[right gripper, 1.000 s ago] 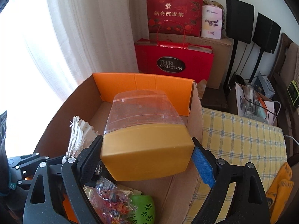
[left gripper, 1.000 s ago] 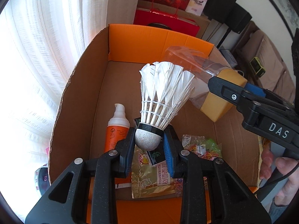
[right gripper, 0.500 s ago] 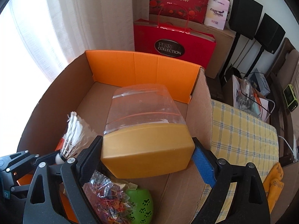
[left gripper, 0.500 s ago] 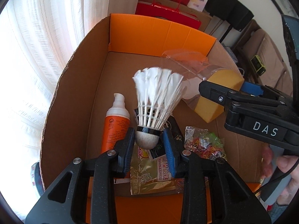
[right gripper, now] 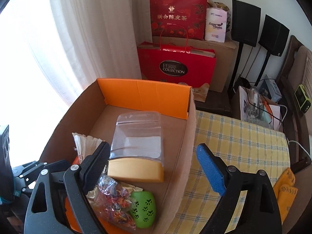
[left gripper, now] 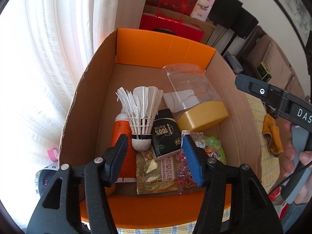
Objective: Organize objects
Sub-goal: 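Open both tools and withdraw them from the box, then reach the right tool to the orange towel and pinch its edge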
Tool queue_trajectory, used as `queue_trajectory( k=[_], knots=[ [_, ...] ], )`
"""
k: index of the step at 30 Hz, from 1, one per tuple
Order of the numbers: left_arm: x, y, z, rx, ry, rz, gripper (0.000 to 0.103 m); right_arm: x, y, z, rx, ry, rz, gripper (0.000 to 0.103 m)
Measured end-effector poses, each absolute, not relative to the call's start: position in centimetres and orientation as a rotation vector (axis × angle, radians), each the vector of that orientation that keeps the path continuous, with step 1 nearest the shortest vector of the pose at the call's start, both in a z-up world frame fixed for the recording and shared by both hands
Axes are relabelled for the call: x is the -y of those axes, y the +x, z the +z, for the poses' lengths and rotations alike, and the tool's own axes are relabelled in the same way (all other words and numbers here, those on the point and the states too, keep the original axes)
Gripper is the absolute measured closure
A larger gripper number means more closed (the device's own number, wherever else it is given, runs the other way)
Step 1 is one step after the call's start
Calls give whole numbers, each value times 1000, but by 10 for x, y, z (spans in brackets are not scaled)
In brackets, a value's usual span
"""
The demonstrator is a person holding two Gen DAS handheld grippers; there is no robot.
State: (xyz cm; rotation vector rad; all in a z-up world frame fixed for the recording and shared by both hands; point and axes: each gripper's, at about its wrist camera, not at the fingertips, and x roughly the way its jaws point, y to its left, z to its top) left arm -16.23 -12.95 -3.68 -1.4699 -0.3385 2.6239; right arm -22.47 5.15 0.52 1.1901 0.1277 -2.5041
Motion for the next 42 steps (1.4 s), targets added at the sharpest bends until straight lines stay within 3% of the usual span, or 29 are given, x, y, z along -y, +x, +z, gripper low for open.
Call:
queue_trajectory(
  k=[8,14,20,29,42],
  knots=[
    [116,-152,-13,344,-1367,2645,16,-86,-206,11,-110,1208,-2518,10],
    [101,-147,-1,325,-1317,2636,1,-116,-190,12,-98,1210,-2558,6],
    [83,-144,3,307,-1289,2612,0,-150,-175,12,-50,1214,-2610,0],
    [48,-129,23,363,-1135,2549,0,-201,-154,14,-28,1232,-2679,0],
    [-60,-126,31,187,-1104,2393,0,-317,-135,16,77,1354,-2825,1]
  ],
)
